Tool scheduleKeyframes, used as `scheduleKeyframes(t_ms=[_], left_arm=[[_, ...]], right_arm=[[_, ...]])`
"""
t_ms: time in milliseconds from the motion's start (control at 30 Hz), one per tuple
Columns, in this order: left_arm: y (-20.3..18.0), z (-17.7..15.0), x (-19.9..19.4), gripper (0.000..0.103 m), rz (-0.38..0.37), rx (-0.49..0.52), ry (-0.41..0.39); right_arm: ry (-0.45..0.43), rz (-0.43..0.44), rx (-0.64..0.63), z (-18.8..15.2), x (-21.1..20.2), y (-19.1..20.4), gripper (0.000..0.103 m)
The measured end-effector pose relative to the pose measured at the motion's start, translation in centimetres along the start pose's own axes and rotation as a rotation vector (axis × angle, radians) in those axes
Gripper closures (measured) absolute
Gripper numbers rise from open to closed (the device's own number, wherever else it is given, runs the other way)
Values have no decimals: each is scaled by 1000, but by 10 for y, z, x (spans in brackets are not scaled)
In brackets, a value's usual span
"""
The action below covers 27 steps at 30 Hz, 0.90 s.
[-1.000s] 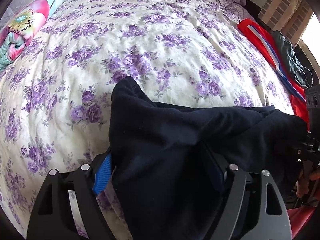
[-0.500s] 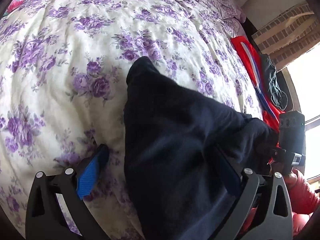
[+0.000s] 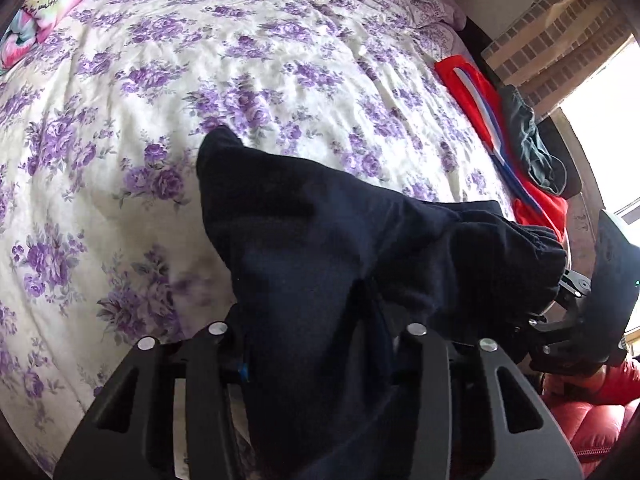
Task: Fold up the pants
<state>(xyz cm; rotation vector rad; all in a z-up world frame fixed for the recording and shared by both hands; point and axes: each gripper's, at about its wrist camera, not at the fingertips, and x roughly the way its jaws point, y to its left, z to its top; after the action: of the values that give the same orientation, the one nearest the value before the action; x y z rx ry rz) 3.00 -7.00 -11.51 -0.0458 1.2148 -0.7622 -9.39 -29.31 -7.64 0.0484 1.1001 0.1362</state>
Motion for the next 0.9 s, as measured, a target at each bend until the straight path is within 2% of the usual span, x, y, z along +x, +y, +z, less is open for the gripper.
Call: scheduleKeyframes(t_ms=[100, 167, 200, 233, 267, 300, 367, 400, 467, 533, 600, 700, 767, 900], left_arm=[[5, -1, 13, 59, 26, 12, 14], [18, 2, 25, 40, 0, -54, 42], [26, 5, 28, 37, -52, -105, 43], [29, 7, 28, 29, -86, -132, 40], [26, 9, 29, 28, -88, -133, 47], [19, 10, 30, 29, -63, -102, 49], [7, 11, 27, 52, -32, -38, 44], [2, 11, 23, 57, -18, -20, 38], [-1, 11, 13, 76, -13, -6, 21], [0, 7, 3, 81, -32, -11, 8], [1, 4, 2, 82, -21, -9, 11], [-2, 12, -1, 85, -19, -31, 21], [-13, 20, -13, 87, -20, 7, 5], [-30, 37, -48, 87, -57, 71, -83]], right_arm=[[23, 45, 92, 0, 16, -18, 42], [27, 56, 107, 1, 20, -20, 42], [29, 60, 112, 1, 20, -20, 42], [29, 67, 119, 1, 21, -22, 42], [28, 69, 122, 0, 21, -21, 42], [25, 63, 114, -1, 19, -20, 42], [12, 23, 68, -1, 14, -11, 43], [8, 8, 49, -2, 11, -7, 43], [6, 6, 48, -4, 9, -7, 44], [18, 35, 79, -5, 14, -13, 43], [24, 81, 125, -5, 21, -23, 42], [14, 54, 89, -1, 12, -16, 46], [-19, 70, 88, 5, -3, -15, 52], [-108, 123, 155, 32, -28, -30, 57]])
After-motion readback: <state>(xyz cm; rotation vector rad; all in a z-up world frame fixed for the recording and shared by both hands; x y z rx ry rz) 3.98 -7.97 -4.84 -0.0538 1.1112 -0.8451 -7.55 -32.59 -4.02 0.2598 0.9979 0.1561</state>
